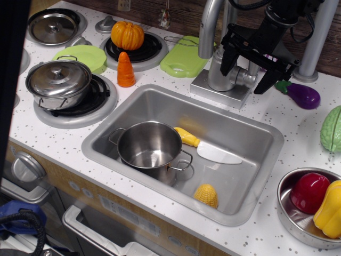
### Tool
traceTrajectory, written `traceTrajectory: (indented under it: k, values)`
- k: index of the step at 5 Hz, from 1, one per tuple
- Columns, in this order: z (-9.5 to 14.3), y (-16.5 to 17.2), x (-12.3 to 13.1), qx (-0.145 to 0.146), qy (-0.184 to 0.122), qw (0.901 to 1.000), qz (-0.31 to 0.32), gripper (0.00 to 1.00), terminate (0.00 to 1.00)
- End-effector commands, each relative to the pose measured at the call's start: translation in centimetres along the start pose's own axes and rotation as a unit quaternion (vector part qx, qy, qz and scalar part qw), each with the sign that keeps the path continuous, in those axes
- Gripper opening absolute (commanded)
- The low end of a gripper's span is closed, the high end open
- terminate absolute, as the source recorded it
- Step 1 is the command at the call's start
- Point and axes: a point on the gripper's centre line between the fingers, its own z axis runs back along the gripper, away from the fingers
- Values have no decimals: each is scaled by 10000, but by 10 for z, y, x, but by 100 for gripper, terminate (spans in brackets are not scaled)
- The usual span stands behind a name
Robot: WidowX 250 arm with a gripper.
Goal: Turn lever vertical to front
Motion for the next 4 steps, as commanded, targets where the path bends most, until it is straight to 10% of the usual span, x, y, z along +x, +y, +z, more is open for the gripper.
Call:
traceTrajectory:
  k: [1, 4]
  values:
    - [0, 0, 0, 0, 0, 10000, 0, 100, 0]
    - [34, 4, 29, 359, -726, 9965, 190, 100, 0]
